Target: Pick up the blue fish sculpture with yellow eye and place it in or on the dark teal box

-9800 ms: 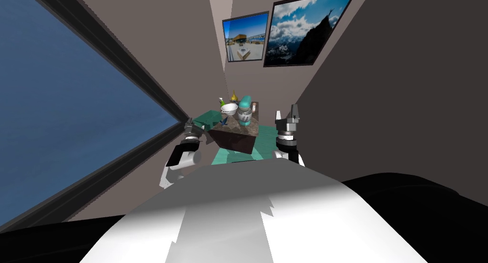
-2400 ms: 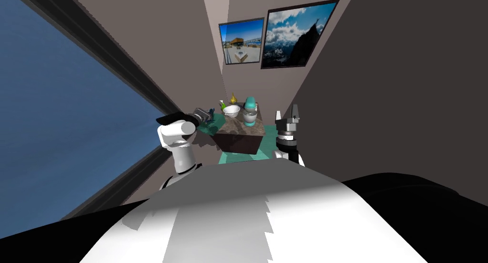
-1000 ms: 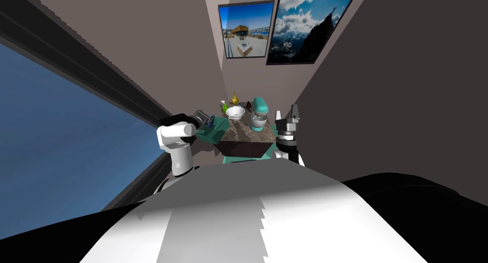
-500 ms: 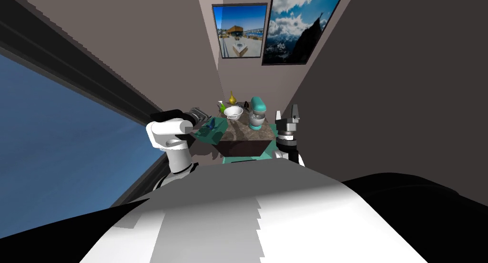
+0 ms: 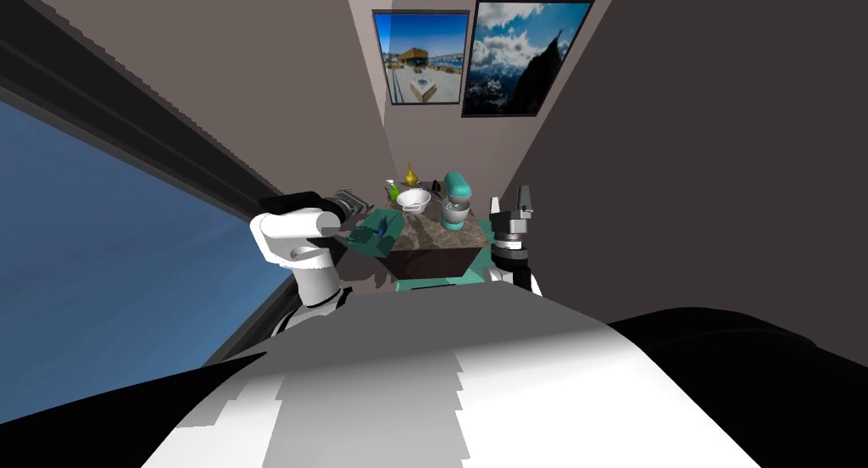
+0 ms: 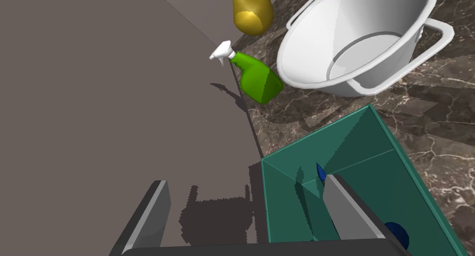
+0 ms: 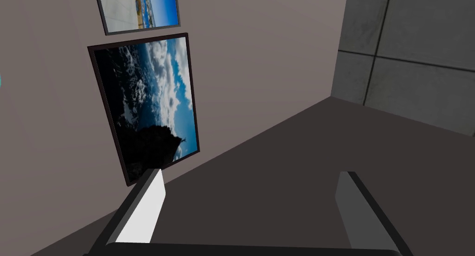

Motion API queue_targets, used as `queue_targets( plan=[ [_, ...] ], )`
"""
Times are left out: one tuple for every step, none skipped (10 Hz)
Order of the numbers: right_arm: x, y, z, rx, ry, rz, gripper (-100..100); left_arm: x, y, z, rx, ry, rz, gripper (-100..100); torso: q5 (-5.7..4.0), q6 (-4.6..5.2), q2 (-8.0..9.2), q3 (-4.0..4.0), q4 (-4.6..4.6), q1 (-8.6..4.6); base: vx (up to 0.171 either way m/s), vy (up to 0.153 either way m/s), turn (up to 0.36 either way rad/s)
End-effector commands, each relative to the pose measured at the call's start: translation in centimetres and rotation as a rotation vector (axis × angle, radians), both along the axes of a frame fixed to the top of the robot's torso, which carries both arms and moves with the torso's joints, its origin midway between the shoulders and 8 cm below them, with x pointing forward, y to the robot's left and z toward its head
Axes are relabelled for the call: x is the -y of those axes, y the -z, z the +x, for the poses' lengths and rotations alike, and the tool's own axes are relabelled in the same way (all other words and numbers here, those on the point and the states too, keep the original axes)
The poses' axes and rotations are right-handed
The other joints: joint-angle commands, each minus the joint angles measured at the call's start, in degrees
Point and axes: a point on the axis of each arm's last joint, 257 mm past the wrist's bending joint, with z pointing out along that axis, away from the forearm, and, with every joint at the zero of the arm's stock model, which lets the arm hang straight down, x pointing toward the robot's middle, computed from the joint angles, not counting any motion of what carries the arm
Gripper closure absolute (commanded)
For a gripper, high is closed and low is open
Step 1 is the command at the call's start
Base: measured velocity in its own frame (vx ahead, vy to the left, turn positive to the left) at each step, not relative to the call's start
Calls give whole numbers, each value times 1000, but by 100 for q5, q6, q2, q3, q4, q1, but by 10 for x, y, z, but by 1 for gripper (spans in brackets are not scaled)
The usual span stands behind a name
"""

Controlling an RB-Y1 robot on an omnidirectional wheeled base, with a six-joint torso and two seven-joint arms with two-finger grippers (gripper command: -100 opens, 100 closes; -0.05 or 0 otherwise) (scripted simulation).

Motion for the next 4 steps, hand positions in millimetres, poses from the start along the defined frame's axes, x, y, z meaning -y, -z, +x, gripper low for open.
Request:
queue_targets(
  plan=[
    [0, 0, 0, 0, 0, 0, 0, 0, 0, 0, 0, 0, 0, 0, 0, 0, 0, 0, 0, 0, 0, 0, 0],
    [0, 0, 0, 0, 0, 0, 0, 0, 0, 0, 0, 0, 0, 0, 0, 0, -1, -1, 0, -1, 0, 0, 0],
    [0, 0, 0, 0, 0, 0, 0, 0, 0, 0, 0, 0, 0, 0, 0, 0, -1, -1, 0, -1, 0, 0, 0],
    [0, 0, 0, 0, 0, 0, 0, 0, 0, 0, 0, 0, 0, 0, 0, 0, -1, -1, 0, -1, 0, 0, 0]
  ],
)
